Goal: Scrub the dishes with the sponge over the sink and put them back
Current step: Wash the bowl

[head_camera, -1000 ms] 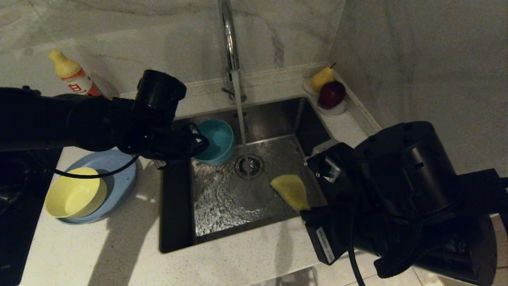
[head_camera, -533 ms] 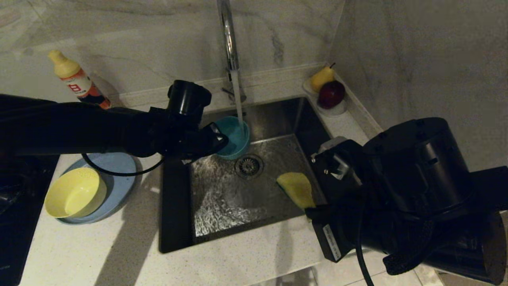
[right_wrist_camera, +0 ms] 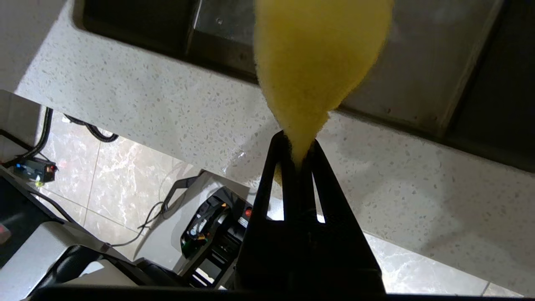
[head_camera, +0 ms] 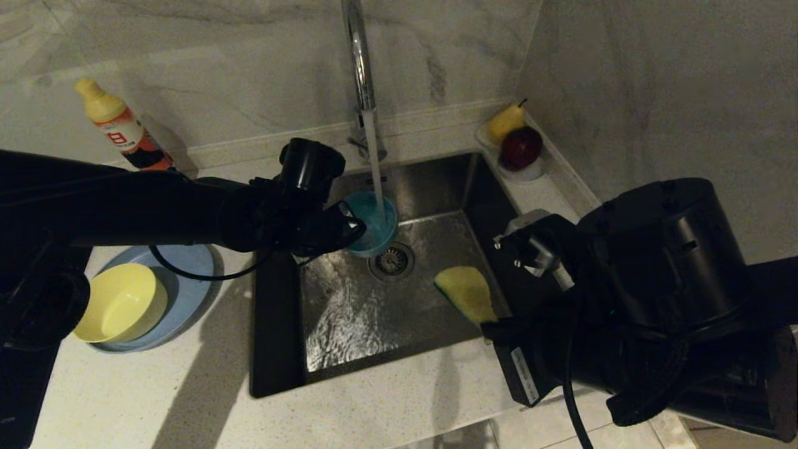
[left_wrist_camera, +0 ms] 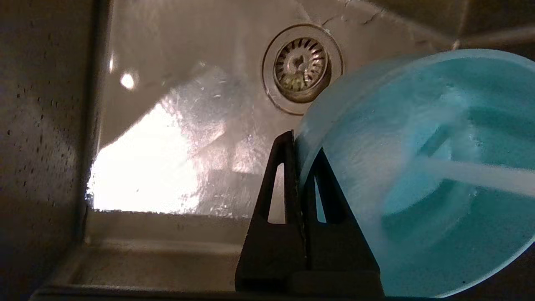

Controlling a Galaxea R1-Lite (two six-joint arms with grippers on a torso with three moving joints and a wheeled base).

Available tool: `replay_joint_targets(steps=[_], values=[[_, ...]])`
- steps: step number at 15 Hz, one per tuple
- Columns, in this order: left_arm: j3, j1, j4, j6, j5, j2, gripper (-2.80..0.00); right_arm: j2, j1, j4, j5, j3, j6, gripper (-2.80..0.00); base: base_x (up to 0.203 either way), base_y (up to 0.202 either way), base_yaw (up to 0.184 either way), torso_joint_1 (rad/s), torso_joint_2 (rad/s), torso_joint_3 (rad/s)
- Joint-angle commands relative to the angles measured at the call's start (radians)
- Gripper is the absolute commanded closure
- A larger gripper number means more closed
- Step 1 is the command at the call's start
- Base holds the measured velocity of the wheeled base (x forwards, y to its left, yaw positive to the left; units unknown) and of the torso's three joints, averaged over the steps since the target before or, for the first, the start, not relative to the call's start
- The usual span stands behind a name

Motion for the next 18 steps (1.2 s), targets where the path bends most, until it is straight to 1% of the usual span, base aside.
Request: replay_joint_targets(steps=[1,6,8,11,16,17,18], values=[[0.004,-0.001,0.009,-0.022,0.004,-0.007,0.0,-0.002,0.001,0.001,-0.001,0.0,0.001,0.0,0.0,0.0,0.0,0.0,0.0,0.0],[0.008,-0.003,0.012,-0.025,0.005,-0.017,0.0,-0.013,0.001,0.001,-0.001,0.002,0.0,0.0,0.0,0.0,0.0,0.0,0.0,0.0],[0.008,-0.006,0.01,-0.025,0.005,-0.018,0.0,-0.022,-0.001,0.001,-0.001,0.003,-0.013,0.0,0.0,0.0,0.0,0.0,0.0,0.0],[0.009,-0.029,0.012,-0.027,0.005,-0.017,0.0,-0.029,-0.001,0.001,-0.001,0.005,-0.014,0.0,0.0,0.0,0.0,0.0,0.0,0.0],[0.055,-0.037,0.015,-0.026,0.01,-0.074,0.0,-0.031,-0.015,0.001,0.0,0.024,-0.013,0.0,0.0,0.0,0.0,0.0,0.0,0.0],[0.08,-0.036,0.014,-0.015,0.022,-0.088,0.0,-0.033,-0.015,-0.001,0.0,0.033,-0.012,0.0,0.0,0.0,0.0,0.0,0.0,0.0],[0.11,-0.036,0.005,0.014,0.057,-0.093,0.0,-0.036,-0.015,0.001,0.0,0.038,-0.012,0.0,0.0,0.0,0.0,0.0,0.0,0.0]])
